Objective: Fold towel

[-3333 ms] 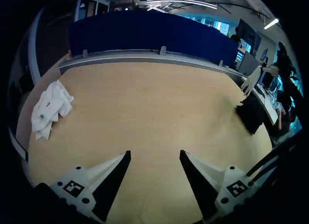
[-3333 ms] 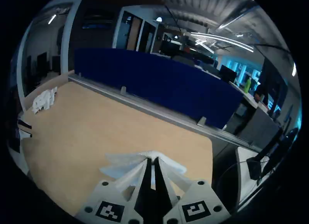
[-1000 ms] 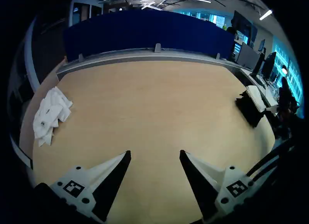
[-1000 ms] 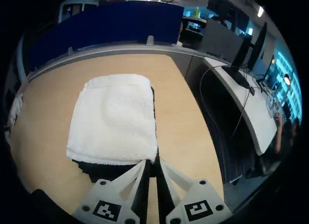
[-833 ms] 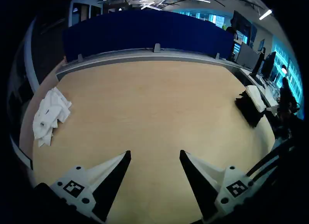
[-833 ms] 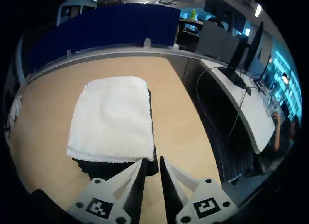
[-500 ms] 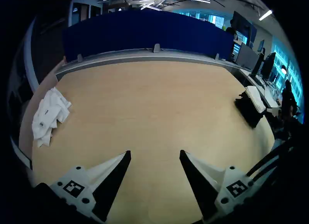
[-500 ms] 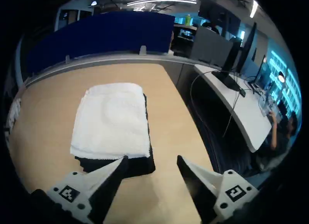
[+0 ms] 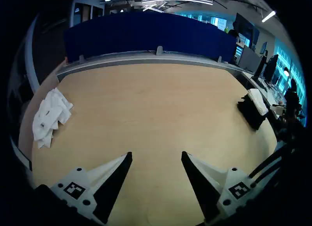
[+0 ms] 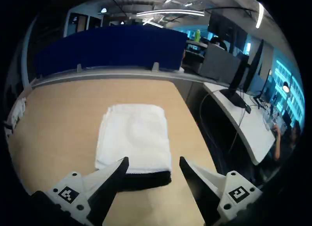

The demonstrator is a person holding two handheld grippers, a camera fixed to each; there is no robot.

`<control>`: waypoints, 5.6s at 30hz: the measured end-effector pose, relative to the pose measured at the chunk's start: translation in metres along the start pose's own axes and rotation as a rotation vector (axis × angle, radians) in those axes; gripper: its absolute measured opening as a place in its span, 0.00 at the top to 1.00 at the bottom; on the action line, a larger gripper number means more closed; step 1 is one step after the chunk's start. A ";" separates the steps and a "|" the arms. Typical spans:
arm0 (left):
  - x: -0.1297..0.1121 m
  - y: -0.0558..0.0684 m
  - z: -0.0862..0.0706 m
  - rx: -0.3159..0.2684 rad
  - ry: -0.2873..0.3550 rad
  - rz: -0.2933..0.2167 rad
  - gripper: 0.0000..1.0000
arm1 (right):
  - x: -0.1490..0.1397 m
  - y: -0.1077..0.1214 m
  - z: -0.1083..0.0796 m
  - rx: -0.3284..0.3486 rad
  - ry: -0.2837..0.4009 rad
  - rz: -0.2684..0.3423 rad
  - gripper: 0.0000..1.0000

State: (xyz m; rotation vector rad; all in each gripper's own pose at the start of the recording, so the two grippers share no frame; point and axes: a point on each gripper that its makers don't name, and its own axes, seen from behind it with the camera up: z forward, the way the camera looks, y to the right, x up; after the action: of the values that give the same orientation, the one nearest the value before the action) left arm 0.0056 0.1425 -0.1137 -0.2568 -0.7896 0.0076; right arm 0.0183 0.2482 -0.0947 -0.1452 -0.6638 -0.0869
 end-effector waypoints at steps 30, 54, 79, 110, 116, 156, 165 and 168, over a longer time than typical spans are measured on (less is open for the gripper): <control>0.036 -0.028 0.002 0.036 0.138 -0.039 0.06 | 0.153 -0.260 -0.061 0.268 0.465 0.109 0.00; 0.147 -0.103 -0.030 0.206 0.624 -0.049 0.07 | 0.155 -0.321 -0.062 0.289 0.429 0.084 0.00; 0.121 -0.137 -0.015 0.275 0.732 0.024 0.07 | 0.163 -0.349 -0.057 0.294 0.366 0.142 0.00; 0.060 -0.163 0.049 0.242 0.785 -0.006 0.07 | 0.132 -0.381 -0.039 0.288 0.363 0.083 0.00; 0.060 -0.162 0.047 0.245 0.789 -0.004 0.07 | 0.133 -0.373 -0.039 0.279 0.377 0.096 0.00; 0.059 -0.162 0.047 0.246 0.789 -0.004 0.06 | 0.106 -0.268 0.020 0.139 0.546 0.131 0.00; 0.060 -0.162 0.047 0.246 0.789 -0.004 0.06 | 0.073 -0.257 0.044 0.127 0.531 0.109 0.00; 0.060 -0.162 0.047 0.246 0.790 -0.004 0.06 | 0.064 -0.254 0.048 0.128 0.536 0.119 0.00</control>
State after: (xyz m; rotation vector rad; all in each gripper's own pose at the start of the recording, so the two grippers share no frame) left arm 0.0006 0.0022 -0.0023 -0.0109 0.0001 -0.0003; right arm 0.0074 0.0033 0.0094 -0.0340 -0.1241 0.0322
